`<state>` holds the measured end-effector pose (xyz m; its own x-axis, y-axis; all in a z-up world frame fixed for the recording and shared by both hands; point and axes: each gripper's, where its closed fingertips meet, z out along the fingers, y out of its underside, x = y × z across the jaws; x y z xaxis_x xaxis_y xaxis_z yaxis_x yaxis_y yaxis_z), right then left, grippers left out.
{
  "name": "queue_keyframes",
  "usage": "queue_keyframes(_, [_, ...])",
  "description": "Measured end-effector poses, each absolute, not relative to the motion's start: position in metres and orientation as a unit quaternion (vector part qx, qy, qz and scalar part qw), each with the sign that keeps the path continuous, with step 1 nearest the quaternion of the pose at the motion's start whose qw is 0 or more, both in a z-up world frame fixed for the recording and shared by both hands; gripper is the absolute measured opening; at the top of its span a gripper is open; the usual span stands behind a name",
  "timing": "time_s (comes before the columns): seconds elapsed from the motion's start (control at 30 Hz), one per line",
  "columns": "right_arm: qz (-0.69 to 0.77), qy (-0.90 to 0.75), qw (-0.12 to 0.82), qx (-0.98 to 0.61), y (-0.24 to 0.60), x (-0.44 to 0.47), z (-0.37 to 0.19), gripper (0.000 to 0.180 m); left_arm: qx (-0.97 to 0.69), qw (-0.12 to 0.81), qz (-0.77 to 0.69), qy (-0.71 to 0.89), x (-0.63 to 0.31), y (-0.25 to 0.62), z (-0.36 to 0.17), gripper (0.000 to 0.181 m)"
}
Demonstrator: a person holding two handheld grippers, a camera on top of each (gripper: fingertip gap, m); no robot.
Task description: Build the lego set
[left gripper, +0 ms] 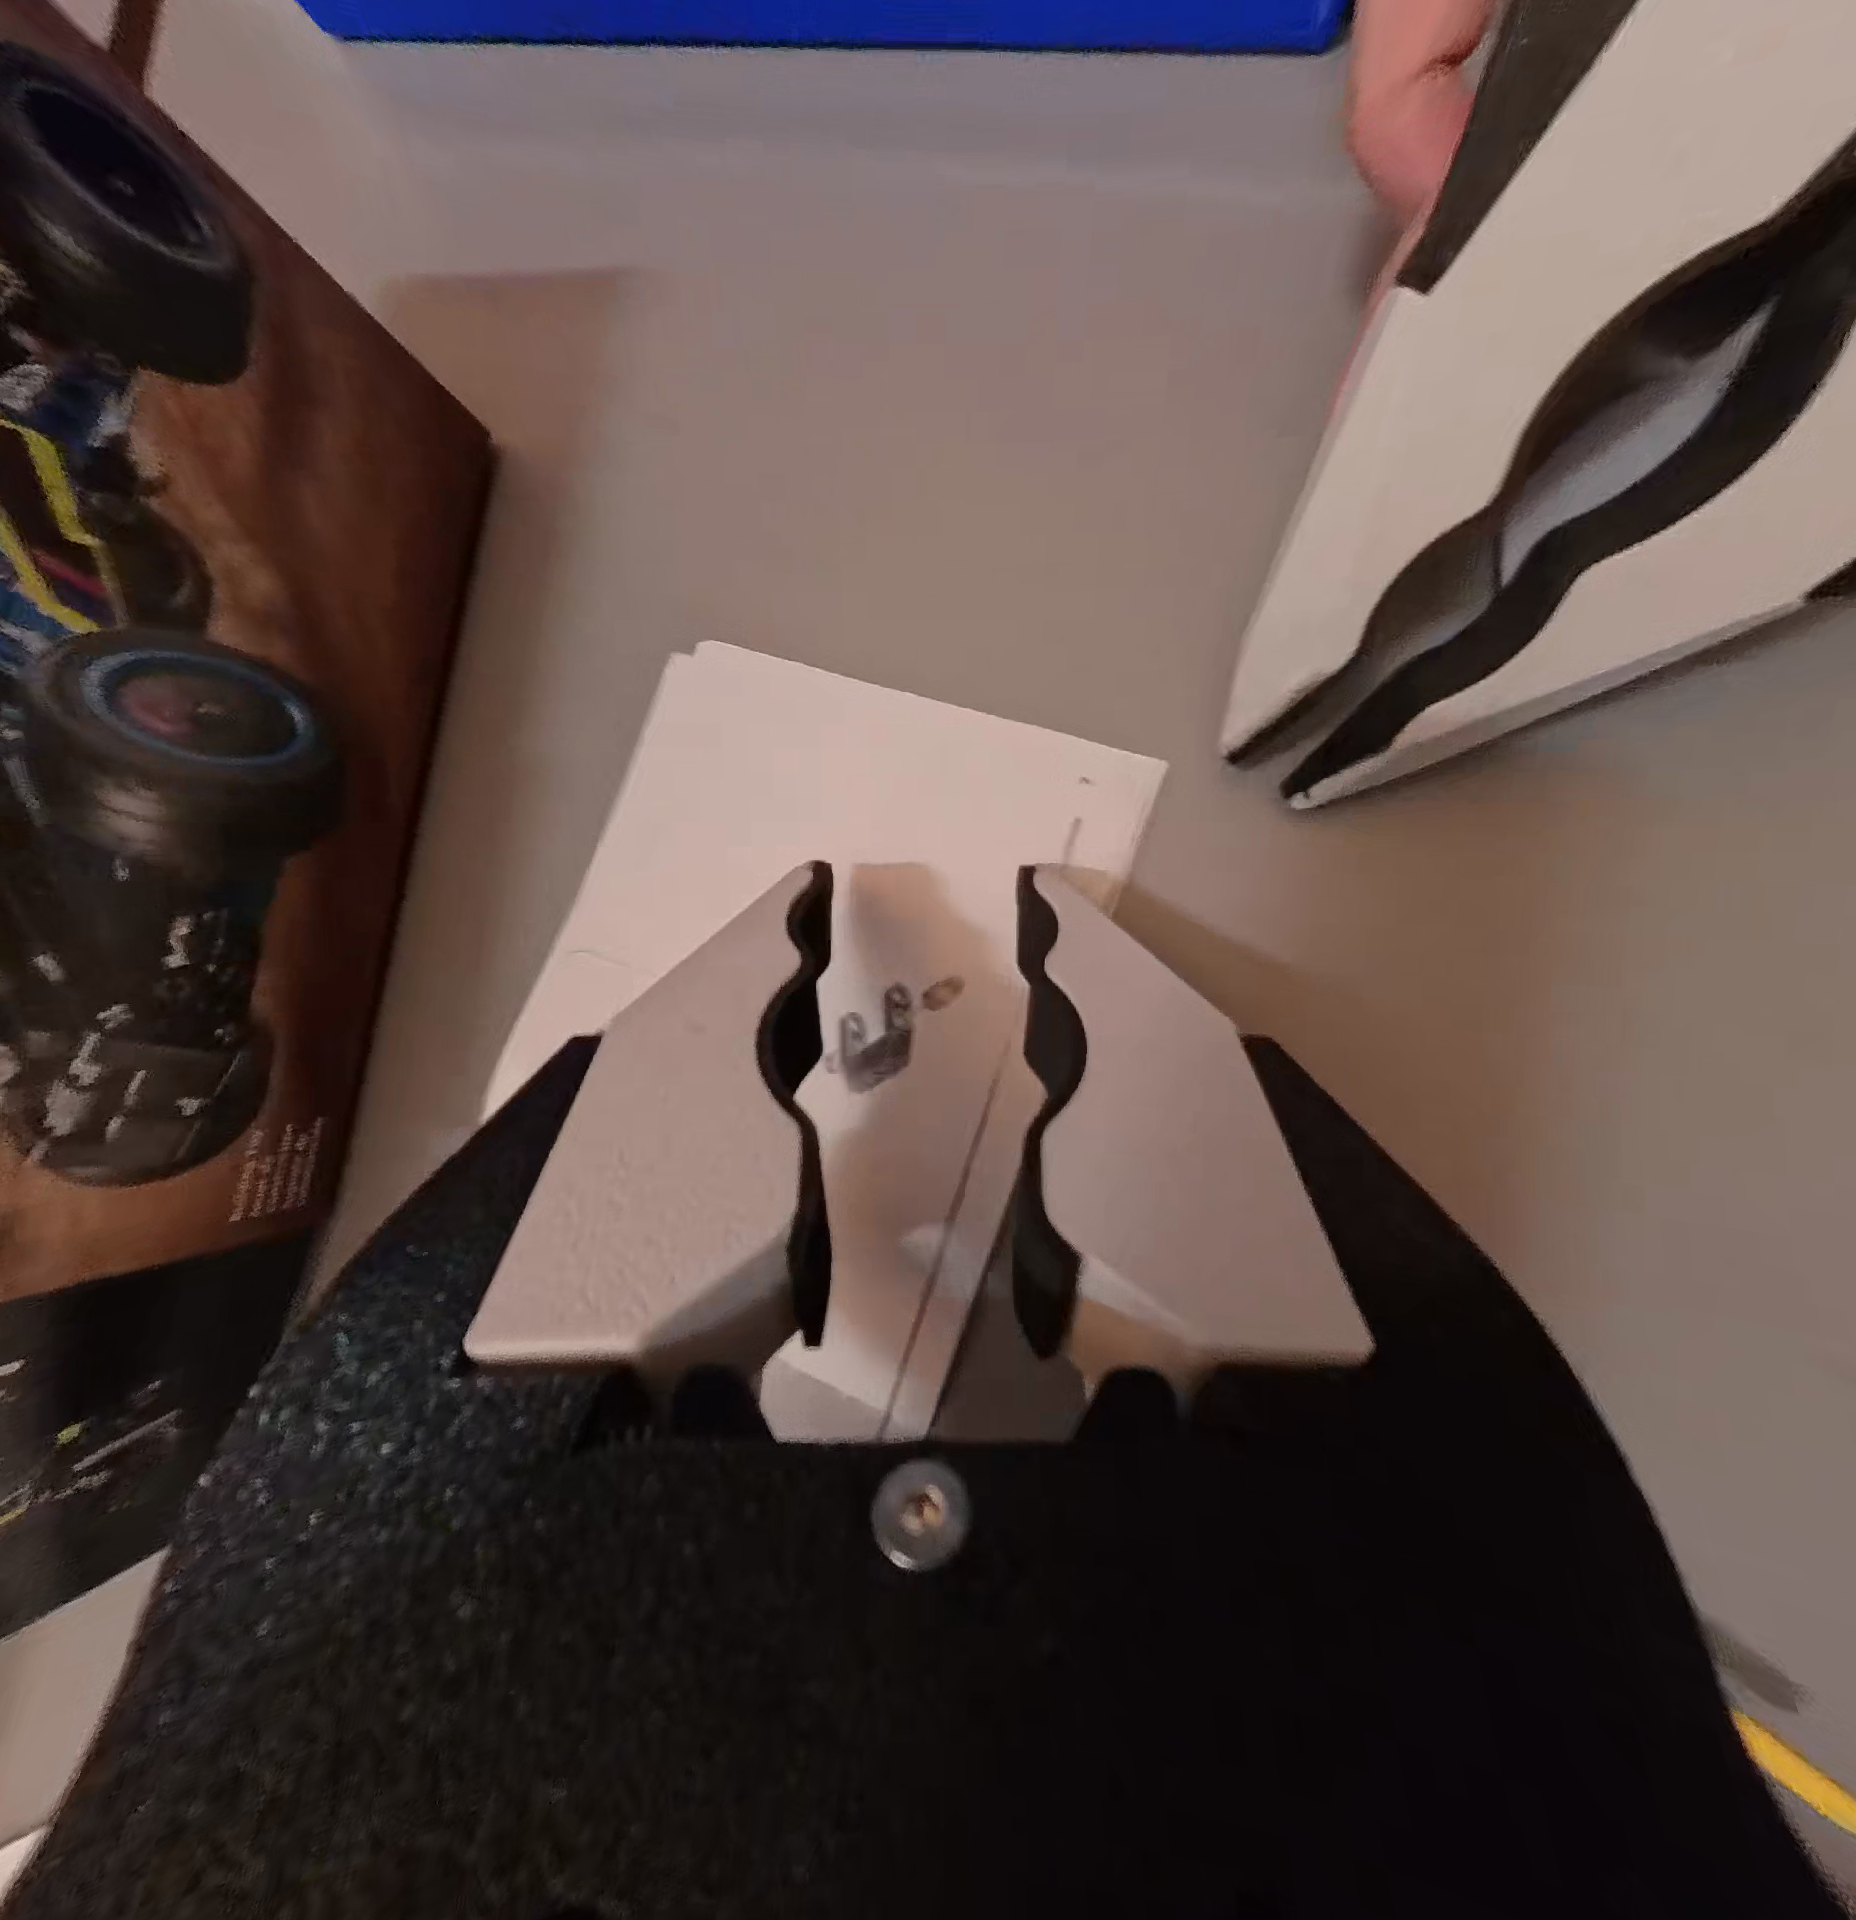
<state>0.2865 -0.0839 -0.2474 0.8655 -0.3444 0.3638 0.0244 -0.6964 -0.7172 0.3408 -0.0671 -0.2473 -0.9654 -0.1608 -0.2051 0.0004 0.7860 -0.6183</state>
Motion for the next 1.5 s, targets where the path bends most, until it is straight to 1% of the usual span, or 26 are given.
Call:
queue_keyframes(0.07, [-0.249,0.093,0.387,-0.883,-0.084,0.289,-0.245,0.01,-0.052,0.143,-0.311,0.938,0.35,-0.062,-0.25,0.033])
queue_keyframes(0.17, [-0.262,0.098,0.383,-0.88,-0.085,0.295,-0.245,0.016,-0.06,0.136,-0.319,0.936,0.351,-0.063,-0.251,0.03])
queue_keyframes(0.23, [-0.272,0.093,0.384,-0.878,-0.083,0.296,-0.243,0.021,-0.07,0.133,-0.326,0.933,0.352,-0.062,-0.252,0.032])
queue_keyframes(0.3, [-0.274,0.084,0.385,-0.877,-0.079,0.296,-0.243,0.022,-0.085,0.133,-0.331,0.93,0.354,-0.061,-0.252,0.032])
queue_keyframes(0.4, [-0.283,0.066,0.384,-0.877,-0.075,0.298,-0.243,0.018,-0.113,0.128,-0.34,0.925,0.356,-0.061,-0.252,0.03])
queue_keyframes(0.5, [-0.305,0.053,0.365,-0.878,-0.076,0.304,-0.244,0.017,-0.163,0.089,-0.354,0.917,0.355,-0.06,-0.254,0.027])
queue_keyframes(0.53, [-0.308,0.05,0.355,-0.881,-0.076,0.305,-0.246,0.013,-0.181,0.075,-0.359,0.912,0.356,-0.059,-0.255,0.026])
queue_keyframes(0.57, [-0.303,0.044,0.346,-0.887,-0.076,0.304,-0.25,0.002,-0.195,0.069,-0.365,0.908,0.358,-0.059,-0.255,0.025])
queue_keyframes(0.6, [-0.3,0.04,0.339,-0.891,-0.076,0.303,-0.251,0.0,-0.202,0.074,-0.368,0.904,0.361,-0.057,-0.255,0.02])
queue_keyframes(0.7, [-0.306,0.037,0.324,-0.894,-0.076,0.303,-0.253,0.0,-0.204,0.087,-0.371,0.902,0.365,-0.052,-0.255,0.021])
queue_keyframes(0.77, [-0.308,0.043,0.323,-0.894,-0.076,0.304,-0.253,0.0,-0.204,0.103,-0.363,0.903,0.368,-0.048,-0.255,0.028])
queue_keyframes(0.83, [-0.312,0.04,0.325,-0.892,-0.076,0.304,-0.252,0.0,-0.203,0.107,-0.36,0.904,0.369,-0.045,-0.254,0.029])
queue_keyframes(0.87, [-0.323,0.032,0.332,-0.886,-0.074,0.304,-0.249,0.002,-0.206,0.105,-0.362,0.903,0.369,-0.045,-0.255,0.029])
queue_keyframes(0.93, [-0.346,0.027,0.371,-0.861,-0.064,0.304,-0.235,0.001,-0.216,0.094,-0.369,0.899,0.368,-0.045,-0.255,0.028])
queue_keyframes(0.97, [-0.351,0.026,0.372,-0.859,-0.062,0.306,-0.232,0.001,-0.22,0.089,-0.372,0.898,0.368,-0.044,-0.255,0.028])
queue_keyframes(1.03, [-0.339,0.026,0.33,-0.881,-0.067,0.31,-0.247,0.006,-0.229,0.087,-0.373,0.895,0.37,-0.044,-0.255,0.025])
queue_keyframes(1.07, [-0.347,0.024,0.32,-0.881,-0.069,0.314,-0.25,0.0,-0.232,0.087,-0.372,0.894,0.37,-0.044,-0.255,0.024])
queue_keyframes(1.23, [-0.344,0.001,0.304,-0.888,-0.067,0.313,-0.253,0.0,-0.244,0.09,-0.362,0.895,0.371,-0.044,-0.255,0.023])
queue_keyframes(1.4, [-0.313,0.028,0.316,-0.895,-0.067,0.314,-0.254,0.0,-0.254,0.092,-0.345,0.899,0.374,-0.035,-0.256,0.018])
queue_keyframes(1.47, [-0.314,0.018,0.31,-0.897,-0.067,0.314,-0.254,0.0,-0.255,0.104,-0.33,0.903,0.376,-0.026,-0.256,0.021])
queue_keyframes(1.5, [-0.311,0.019,0.311,-0.898,-0.067,0.314,-0.254,0.0,-0.258,0.114,-0.324,0.903,0.378,-0.022,-0.255,0.027])
